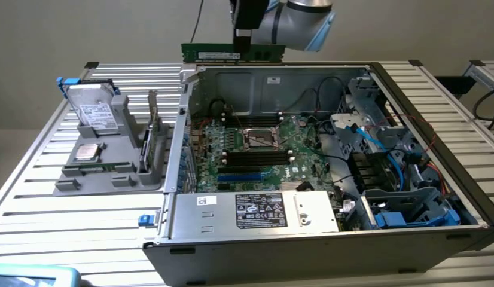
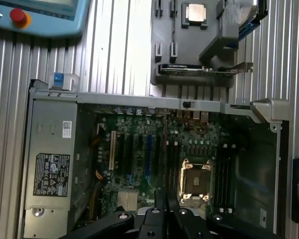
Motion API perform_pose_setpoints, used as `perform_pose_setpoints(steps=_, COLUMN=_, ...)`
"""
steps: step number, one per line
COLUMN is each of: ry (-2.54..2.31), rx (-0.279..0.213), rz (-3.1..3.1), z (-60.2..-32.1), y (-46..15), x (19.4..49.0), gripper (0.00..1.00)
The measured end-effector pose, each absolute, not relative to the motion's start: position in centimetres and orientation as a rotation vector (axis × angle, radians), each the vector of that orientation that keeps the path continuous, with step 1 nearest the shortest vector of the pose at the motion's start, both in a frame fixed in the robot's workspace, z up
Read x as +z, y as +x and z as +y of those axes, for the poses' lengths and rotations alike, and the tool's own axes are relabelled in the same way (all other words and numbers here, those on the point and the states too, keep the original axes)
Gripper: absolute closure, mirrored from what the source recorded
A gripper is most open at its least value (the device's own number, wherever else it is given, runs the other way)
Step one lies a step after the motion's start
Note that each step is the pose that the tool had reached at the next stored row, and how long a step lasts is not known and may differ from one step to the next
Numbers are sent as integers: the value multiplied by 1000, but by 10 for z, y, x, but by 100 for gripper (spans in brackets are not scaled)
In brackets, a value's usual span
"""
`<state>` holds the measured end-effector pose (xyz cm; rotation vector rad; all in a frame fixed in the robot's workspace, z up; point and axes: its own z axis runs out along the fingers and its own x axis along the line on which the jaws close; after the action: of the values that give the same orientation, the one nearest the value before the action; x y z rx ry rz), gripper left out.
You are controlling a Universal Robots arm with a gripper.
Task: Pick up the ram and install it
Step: 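Pick up the ram and move it above insertion slot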
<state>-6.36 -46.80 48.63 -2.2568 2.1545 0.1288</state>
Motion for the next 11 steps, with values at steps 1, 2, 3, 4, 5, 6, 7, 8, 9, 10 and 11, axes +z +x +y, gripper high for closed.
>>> perform_pose_setpoints(steps=1, ry=-2257, rx=129, rz=2154, z=-468, y=-59, x=486, gripper=87)
perform_pose_setpoints(steps=2, ry=-2257, rx=129, rz=2154, z=-468, y=-54, x=486, gripper=87)
perform_pose_setpoints(steps=3, ry=-2257, rx=129, rz=2154, z=-468, y=-50, x=485, gripper=87)
perform_pose_setpoints(steps=4, ry=-2257, rx=129, rz=2154, z=-468, y=-46, x=485, gripper=87)
perform_pose_setpoints(steps=5, ry=-2257, rx=129, rz=2154, z=-468, y=-41, x=484, gripper=87)
perform_pose_setpoints(steps=6, ry=-2257, rx=129, rz=2154, z=-468, y=-36, x=484, gripper=87)
perform_pose_setpoints(steps=7, ry=-2257, rx=129, rz=2154, z=-468, y=-32, x=484, gripper=87)
perform_pose_setpoints(steps=8, ry=-2257, rx=129, rz=2154, z=-468, y=-27, x=483, gripper=87)
perform_pose_setpoints(steps=9, ry=-2257, rx=129, rz=2154, z=-468, y=-23, x=482, gripper=87)
perform_pose_setpoints(steps=10, ry=-2257, rx=129, rz=2154, z=-468, y=-18, x=481, gripper=87)
perform_pose_setpoints(steps=11, ry=-2257, rx=129, rz=2154, z=-468, y=-14, x=480, gripper=87)
